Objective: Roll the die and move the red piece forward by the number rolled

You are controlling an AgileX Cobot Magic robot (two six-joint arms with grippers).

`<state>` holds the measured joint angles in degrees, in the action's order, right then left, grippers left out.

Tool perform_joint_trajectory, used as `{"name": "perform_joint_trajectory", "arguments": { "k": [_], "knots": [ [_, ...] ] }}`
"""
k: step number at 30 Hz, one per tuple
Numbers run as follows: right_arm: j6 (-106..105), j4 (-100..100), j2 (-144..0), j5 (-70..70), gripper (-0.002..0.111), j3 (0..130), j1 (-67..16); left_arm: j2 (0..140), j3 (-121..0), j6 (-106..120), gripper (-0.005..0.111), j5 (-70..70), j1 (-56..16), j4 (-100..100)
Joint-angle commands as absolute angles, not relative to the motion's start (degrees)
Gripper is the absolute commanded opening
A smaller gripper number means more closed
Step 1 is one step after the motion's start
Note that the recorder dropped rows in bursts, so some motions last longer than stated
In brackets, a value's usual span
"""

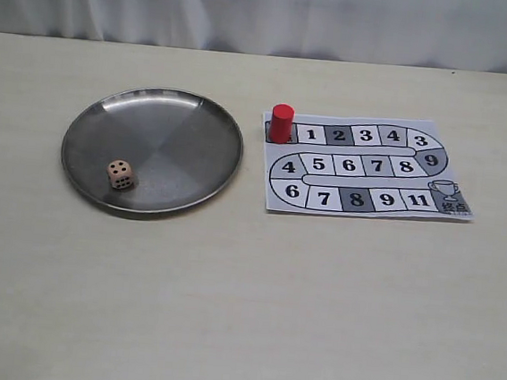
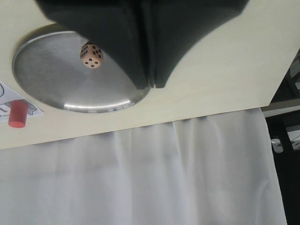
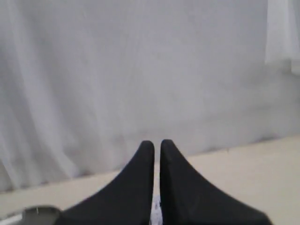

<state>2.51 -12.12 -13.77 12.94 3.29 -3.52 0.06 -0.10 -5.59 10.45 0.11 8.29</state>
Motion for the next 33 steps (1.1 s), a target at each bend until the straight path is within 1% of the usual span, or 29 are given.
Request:
{"name": "perform_joint_trajectory", "arguments": {
  "k": [1,7,9,11,16,18,20,22,23,27,29,33],
  "knots": [
    [2.7,-9.3,-29.0,8.8,0.004,6.9,-3.4,0.0,0.0,-5.6,0.0,9.9,0.0,8.3],
    [2.7,-10.0,-50.7,1.4,0.004,14.2,-3.6,0.0,0.0,-5.6,0.0,9.9,0.0,8.3],
    [2.7,-10.3,-57.2,0.5,0.004,16.2,-5.6,0.0,0.0,-5.6,0.0,9.9,0.0,8.3],
    [2.7,-10.3,-62.4,0.9,0.004,18.0,-9.2,0.0,0.0,-5.6,0.0,9.9,0.0,8.3],
    [2.7,-10.3,-74.4,4.4,0.004,23.9,-22.9,0.0,0.0,-5.6,0.0,9.9,0.0,8.3],
    [2.7,-10.3,-79.2,4.2,0.005,27.5,-27.0,0.0,0.0,-5.6,0.0,9.9,0.0,8.3],
    [2.7,-10.3,-83.7,4.1,0.012,32.2,-30.5,0.0,0.0,-5.6,0.0,9.9,0.0,8.3],
    [2.7,-10.3,-88.7,4.0,0.021,37.3,-33.9,0.0,0.0,-5.6,0.0,9.9,0.0,8.3],
    [2.7,-10.3,-91.3,4.0,0.027,39.9,-35.5,0.0,0.0,-5.6,0.0,9.9,0.0,8.3],
    [2.2,-10.3,-100.5,0.6,0.047,50.4,-40.7,0.0,0.0,-5.6,0.0,9.9,0.0,8.3],
    [2.2,-9.2,-104.9,-2.8,0.054,56.7,-42.7,0.0,0.0,-5.6,0.0,9.9,0.0,8.3],
    [1.9,-9.0,-112.3,-8.2,0.063,68.6,-44.8,0.0,0.0,-5.6,0.0,9.9,0.0,8.3]
  ]
}}
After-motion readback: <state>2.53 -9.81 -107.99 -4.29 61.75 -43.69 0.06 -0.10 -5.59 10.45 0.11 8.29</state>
